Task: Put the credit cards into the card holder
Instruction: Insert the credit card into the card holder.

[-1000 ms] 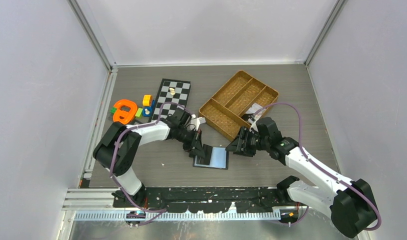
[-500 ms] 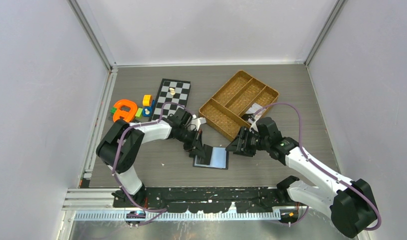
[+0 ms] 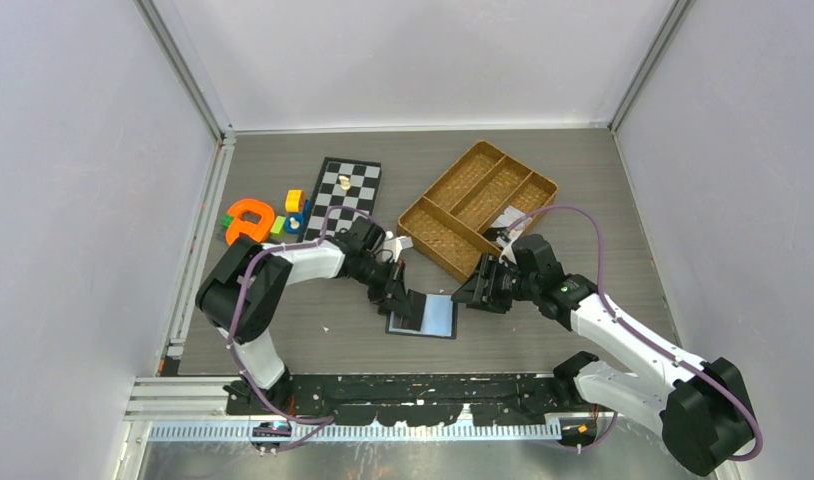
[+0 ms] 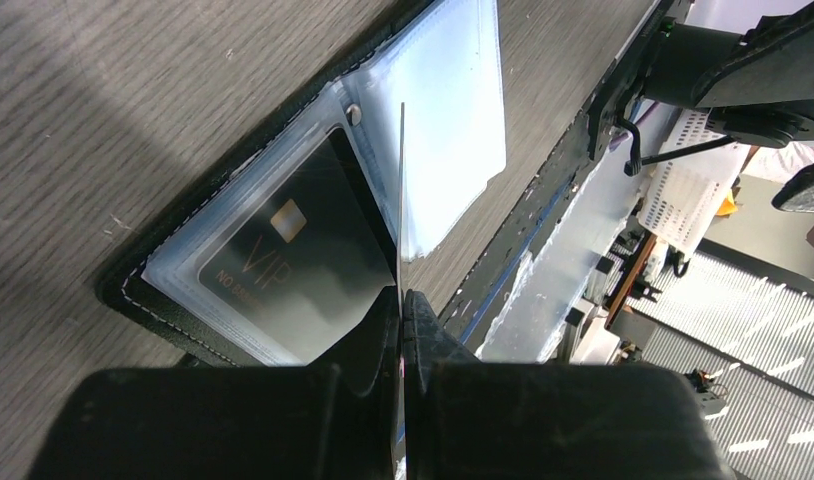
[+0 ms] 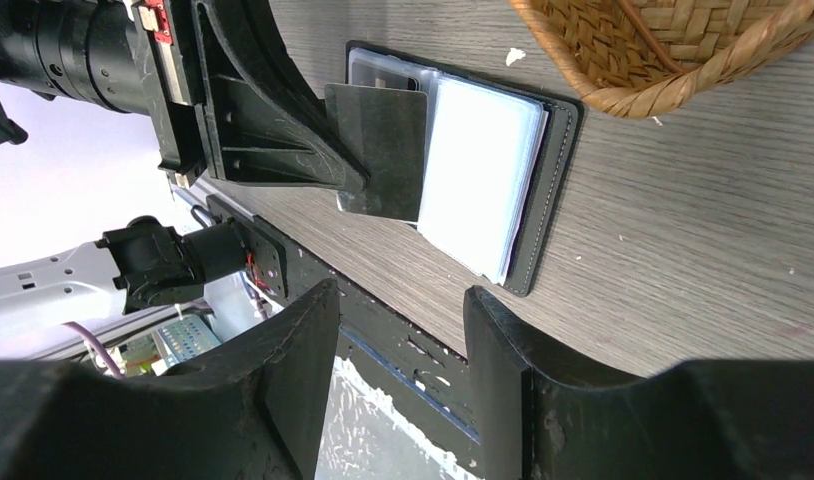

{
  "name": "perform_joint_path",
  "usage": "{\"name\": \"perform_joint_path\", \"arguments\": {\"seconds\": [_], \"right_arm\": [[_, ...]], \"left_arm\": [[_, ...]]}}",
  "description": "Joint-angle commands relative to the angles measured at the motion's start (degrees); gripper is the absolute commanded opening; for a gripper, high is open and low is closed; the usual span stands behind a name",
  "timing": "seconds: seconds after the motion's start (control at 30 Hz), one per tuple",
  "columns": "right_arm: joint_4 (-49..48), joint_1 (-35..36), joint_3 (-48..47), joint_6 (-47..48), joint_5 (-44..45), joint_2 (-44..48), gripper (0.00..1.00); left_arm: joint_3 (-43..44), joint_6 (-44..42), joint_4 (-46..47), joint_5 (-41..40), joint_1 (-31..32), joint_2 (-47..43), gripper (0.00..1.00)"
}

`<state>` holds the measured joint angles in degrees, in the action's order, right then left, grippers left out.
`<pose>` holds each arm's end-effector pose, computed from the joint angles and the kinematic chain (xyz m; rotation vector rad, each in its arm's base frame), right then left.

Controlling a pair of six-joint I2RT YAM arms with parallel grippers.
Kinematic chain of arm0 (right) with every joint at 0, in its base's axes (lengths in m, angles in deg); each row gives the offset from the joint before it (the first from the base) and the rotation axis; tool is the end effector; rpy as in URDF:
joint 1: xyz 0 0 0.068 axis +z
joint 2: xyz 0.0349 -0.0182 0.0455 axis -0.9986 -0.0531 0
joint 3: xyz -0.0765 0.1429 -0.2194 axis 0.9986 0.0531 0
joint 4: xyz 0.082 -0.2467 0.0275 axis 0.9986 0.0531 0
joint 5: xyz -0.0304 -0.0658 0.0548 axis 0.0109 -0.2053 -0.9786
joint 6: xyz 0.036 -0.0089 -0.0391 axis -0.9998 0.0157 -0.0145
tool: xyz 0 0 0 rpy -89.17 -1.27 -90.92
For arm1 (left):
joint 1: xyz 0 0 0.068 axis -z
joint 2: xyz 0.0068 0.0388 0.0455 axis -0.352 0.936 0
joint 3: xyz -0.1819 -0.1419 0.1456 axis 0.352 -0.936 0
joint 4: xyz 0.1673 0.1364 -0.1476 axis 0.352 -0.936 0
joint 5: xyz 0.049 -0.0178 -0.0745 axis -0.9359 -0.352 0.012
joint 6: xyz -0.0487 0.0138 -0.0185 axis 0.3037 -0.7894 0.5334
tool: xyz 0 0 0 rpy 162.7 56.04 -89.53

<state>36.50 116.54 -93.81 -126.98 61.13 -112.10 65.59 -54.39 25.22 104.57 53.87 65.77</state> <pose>0.1635 0.1100 0.2070 0.1550 2.5341 1.1215 0.2426 -0.1901 0.1362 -0.4570 -2.7570 1.3441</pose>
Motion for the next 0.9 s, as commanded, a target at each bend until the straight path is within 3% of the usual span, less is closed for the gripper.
{"name": "perform_joint_path", "arguments": {"seconds": [0.0, 0.87], "right_arm": [[-1.7, 0.3, 0.3, 0.5, 1.0, -0.2, 0.53], [-2.4, 0.7, 3.3, 0.5, 3.6, -2.3, 0.48]], "left_arm": [[1.7, 0.6, 2.0, 2.2, 0.0, 1.2, 0.00], [2.9, 2.8, 2.3, 1.7, -0.1, 5.6, 0.00]]}}
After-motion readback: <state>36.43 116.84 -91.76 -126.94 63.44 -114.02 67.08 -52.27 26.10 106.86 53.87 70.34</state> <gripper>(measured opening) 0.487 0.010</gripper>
